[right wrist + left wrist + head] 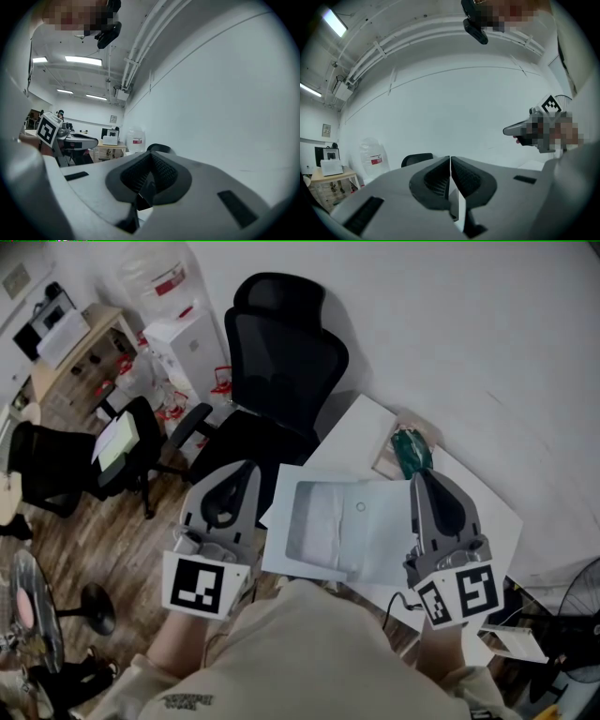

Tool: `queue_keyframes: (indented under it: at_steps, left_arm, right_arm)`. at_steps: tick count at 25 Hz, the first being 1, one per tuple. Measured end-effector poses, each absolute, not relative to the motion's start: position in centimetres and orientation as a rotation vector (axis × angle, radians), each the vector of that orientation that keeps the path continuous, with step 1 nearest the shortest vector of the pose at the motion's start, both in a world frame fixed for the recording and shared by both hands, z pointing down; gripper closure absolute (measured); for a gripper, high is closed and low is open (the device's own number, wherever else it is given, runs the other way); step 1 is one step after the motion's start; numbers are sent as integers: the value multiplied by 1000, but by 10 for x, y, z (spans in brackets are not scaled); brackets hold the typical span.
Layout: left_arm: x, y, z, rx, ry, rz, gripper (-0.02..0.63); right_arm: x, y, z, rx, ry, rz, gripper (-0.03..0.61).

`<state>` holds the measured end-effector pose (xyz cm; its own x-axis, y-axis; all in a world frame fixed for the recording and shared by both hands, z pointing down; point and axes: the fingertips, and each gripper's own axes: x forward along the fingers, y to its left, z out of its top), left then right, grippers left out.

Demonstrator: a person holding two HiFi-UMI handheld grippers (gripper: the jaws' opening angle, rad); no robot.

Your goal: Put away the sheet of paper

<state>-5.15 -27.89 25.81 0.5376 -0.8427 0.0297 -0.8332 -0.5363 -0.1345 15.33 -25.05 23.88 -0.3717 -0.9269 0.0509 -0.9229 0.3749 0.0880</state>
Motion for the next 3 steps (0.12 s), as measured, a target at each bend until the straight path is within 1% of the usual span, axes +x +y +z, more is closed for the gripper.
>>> queue_keyframes:
  at_steps: [3]
  left_arm:
    - [-51,-277,257,-2663,1451,-132,591]
  right_arm:
    - [153,-250,241,1704,-2521,-63,557]
